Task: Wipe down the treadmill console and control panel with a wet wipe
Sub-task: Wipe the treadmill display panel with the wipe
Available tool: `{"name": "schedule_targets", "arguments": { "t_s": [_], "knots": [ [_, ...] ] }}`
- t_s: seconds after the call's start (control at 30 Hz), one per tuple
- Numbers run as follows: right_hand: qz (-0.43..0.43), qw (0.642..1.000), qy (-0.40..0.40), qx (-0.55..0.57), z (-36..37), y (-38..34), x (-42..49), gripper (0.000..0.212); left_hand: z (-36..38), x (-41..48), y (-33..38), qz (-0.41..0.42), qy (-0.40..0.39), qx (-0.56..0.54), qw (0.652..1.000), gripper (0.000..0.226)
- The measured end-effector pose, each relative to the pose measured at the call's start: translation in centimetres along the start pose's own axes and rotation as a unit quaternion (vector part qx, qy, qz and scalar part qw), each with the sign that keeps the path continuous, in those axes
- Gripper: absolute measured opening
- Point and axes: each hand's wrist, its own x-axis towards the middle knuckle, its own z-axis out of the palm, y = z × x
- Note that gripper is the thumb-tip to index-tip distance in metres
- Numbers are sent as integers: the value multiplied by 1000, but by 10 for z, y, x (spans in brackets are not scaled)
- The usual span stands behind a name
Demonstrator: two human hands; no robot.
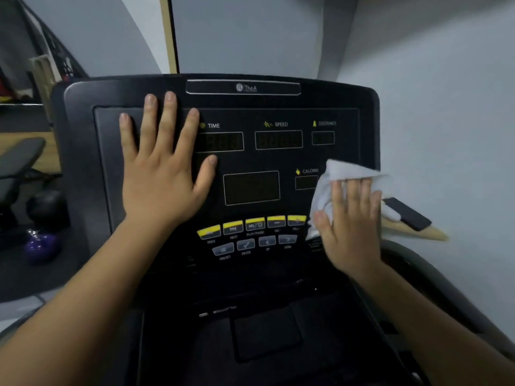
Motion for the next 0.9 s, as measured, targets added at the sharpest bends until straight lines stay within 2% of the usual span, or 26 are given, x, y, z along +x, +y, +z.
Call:
{"name": "schedule_targets", "arguments": {
  "t_s": [0.07,0.13,0.23,0.3,0.4,0.47,0.53,0.57,0.6,0.7,0.77,0.83,0.9],
  "knots": [
    [-50,998,-33,-8,5,18,-21,65,0,-1,0,-3,-3,-7,1000,69],
    [-53,998,-27,34,7,46,-7,64,-1,0,1,-6,-4,-10,1000,69],
    [91,988,-5,124,-2,59,30,78,-2,0,3,-1,1,-20,1000,69],
    [122,987,-4,105,-2,36,28,78,-2,-1,3,-4,2,-25,1000,68],
    [21,998,-28,60,-4,-25,-15,66,-3,-2,3,-6,10,-28,1000,66],
    [-71,992,-89,49,-3,-56,-50,62,-2,-4,2,6,23,-53,998,58],
    [-129,983,-121,44,-4,-49,-65,55,-5,-12,2,30,32,-99,994,48],
    [-128,983,-125,38,-8,-35,-64,53,-8,-21,5,47,25,-127,990,45],
    [-109,986,-119,31,-9,-16,-60,55,-12,-33,11,68,13,-157,985,42],
    [29,994,-99,44,-10,31,-50,67,-26,-77,51,127,-57,-248,959,35],
    [61,990,-98,78,-8,17,-57,68,-28,-102,82,161,-108,-282,940,34],
    [-6,991,-112,70,-7,-28,-70,66,-25,-118,102,186,-138,-295,927,30],
    [-122,982,-136,50,-7,-72,-80,72,-25,-127,104,189,-150,-295,925,26]
  ]
}}
